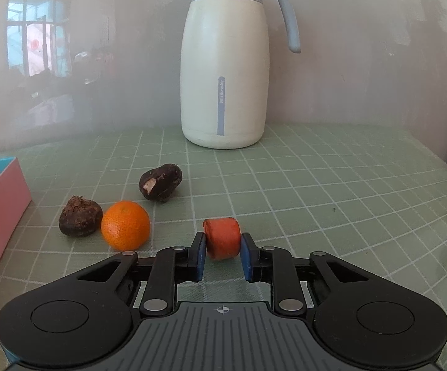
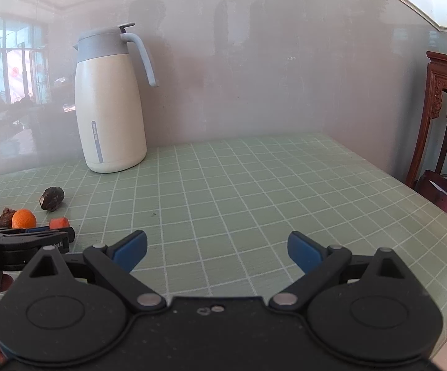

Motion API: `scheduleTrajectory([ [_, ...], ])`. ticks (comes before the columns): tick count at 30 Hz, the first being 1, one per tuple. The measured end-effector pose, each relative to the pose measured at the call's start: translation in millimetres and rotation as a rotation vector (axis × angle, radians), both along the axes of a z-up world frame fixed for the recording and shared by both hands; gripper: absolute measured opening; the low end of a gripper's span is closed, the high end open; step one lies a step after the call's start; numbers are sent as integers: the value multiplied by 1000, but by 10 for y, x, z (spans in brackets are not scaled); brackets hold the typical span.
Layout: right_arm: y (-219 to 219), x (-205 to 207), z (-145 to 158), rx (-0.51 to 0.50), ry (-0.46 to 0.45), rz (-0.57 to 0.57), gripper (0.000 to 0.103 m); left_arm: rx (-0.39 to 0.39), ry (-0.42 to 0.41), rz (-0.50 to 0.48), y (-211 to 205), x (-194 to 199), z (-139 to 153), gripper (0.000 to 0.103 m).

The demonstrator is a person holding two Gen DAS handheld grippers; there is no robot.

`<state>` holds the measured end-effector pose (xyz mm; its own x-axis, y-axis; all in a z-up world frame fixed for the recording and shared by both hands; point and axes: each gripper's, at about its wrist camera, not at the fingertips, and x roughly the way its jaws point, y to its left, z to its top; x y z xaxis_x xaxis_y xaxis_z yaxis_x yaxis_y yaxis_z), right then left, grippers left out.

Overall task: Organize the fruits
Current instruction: 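Close the left tool on the orange-red fruit piece, then lift the fruit piece with the left tool and carry it over the box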

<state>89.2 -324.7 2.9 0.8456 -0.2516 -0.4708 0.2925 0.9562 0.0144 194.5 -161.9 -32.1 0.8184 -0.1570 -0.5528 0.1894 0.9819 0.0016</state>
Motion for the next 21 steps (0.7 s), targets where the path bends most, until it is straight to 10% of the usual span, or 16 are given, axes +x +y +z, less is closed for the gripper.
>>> scheduleTrajectory([
  [21, 177, 86, 57, -6, -12, 39, 98, 16, -151, 57, 453, -286, 389, 22],
])
